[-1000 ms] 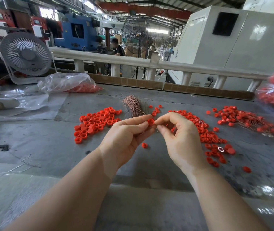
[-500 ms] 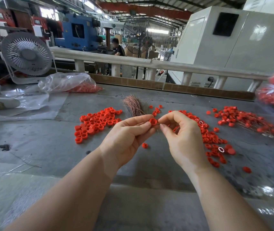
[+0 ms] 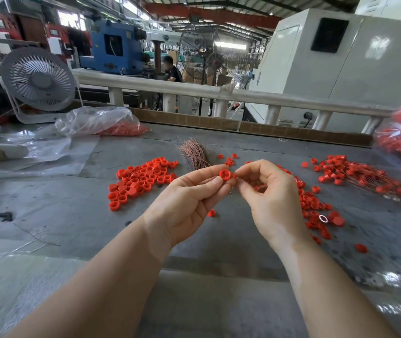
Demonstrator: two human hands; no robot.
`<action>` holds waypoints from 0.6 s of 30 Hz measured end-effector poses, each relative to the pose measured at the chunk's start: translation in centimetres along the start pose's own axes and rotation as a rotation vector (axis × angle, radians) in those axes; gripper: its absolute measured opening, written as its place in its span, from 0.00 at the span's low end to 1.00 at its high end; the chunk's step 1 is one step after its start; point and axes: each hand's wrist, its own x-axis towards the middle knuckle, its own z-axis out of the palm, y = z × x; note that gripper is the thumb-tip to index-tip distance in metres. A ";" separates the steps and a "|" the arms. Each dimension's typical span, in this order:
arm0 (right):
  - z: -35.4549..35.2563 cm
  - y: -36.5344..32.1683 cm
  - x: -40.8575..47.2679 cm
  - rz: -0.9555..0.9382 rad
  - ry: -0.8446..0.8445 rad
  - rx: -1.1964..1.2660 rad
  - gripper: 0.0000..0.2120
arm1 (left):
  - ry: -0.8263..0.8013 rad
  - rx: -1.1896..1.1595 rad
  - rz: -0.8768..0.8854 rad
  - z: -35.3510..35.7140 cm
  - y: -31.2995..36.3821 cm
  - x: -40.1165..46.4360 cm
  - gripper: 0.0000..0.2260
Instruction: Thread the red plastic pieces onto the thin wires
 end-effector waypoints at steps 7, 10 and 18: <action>0.0 0.2 0.1 0.110 -0.011 0.187 0.12 | -0.018 0.006 0.012 0.2 0.0 -0.1 0.10; -0.2 0.3 0.0 0.205 -0.037 0.288 0.10 | -0.030 0.011 0.023 0.2 0.0 0.0 0.10; -0.3 0.2 -0.2 0.426 -0.110 0.341 0.09 | -0.051 0.017 0.051 0.1 -0.1 0.0 0.09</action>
